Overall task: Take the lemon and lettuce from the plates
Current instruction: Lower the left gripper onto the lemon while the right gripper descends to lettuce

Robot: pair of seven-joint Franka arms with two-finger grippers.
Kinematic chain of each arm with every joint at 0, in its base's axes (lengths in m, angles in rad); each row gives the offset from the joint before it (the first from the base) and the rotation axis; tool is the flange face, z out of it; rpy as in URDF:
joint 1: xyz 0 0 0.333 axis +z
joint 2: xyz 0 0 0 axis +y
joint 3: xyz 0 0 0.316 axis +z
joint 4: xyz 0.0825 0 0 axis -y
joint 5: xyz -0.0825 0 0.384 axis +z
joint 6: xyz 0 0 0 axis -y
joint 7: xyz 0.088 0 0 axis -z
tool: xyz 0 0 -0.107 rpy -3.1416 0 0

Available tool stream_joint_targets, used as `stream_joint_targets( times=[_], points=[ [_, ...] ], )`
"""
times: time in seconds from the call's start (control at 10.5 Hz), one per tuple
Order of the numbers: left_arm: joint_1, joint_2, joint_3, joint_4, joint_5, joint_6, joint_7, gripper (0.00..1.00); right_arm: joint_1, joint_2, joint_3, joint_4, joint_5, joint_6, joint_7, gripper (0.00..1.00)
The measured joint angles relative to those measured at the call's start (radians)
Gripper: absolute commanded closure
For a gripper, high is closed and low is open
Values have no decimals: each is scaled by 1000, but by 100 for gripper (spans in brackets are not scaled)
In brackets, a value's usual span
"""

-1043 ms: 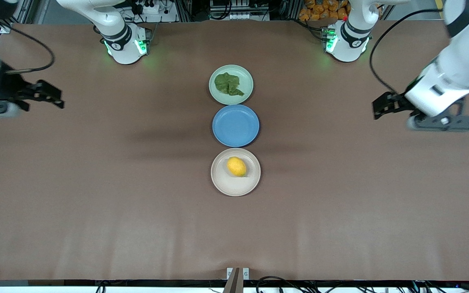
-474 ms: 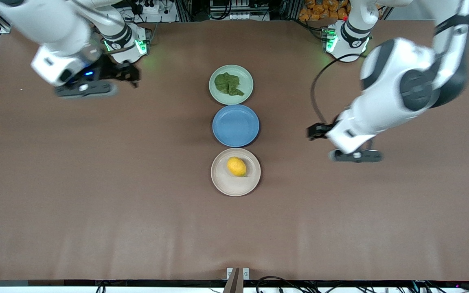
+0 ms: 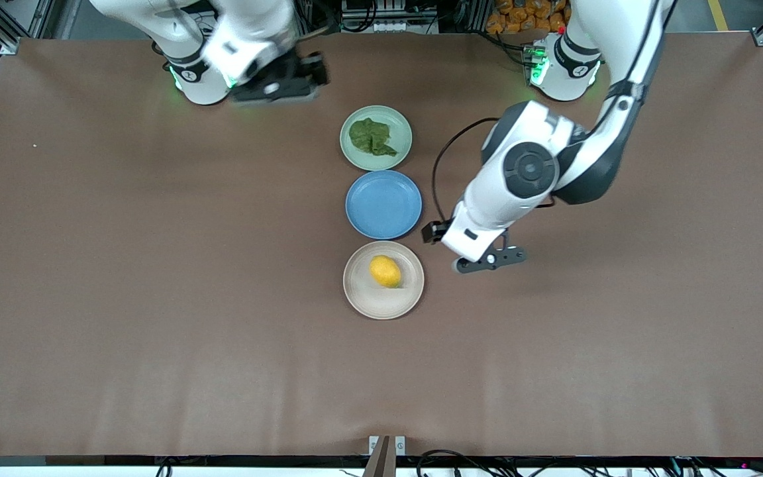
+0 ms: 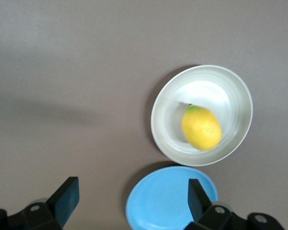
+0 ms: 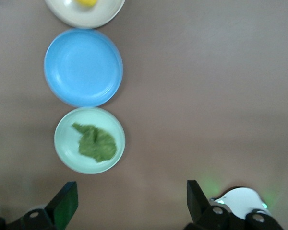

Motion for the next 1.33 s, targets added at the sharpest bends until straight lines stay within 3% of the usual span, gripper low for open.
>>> stream_joint_targets(
  times=[0.28,0.57,0.85,0.95,1.33],
  points=[
    [-4,24,3,4,0,66,-102,0,-20,-3,239,-111,-2,173,173,0],
    [-44,100,2,11,0,212,-213,0,-27,-4,380,-278,-3,417,274,0],
    [-92,187,4,26,1,358,-234,0,-35,-2,428,-442,-5,628,285,0],
    [-111,212,5,26,49,423,-233,0,-40,5,428,-476,-6,665,285,0],
    [-171,322,15,28,119,642,-250,0,-52,82,428,-510,-38,744,285,0]
  ],
)
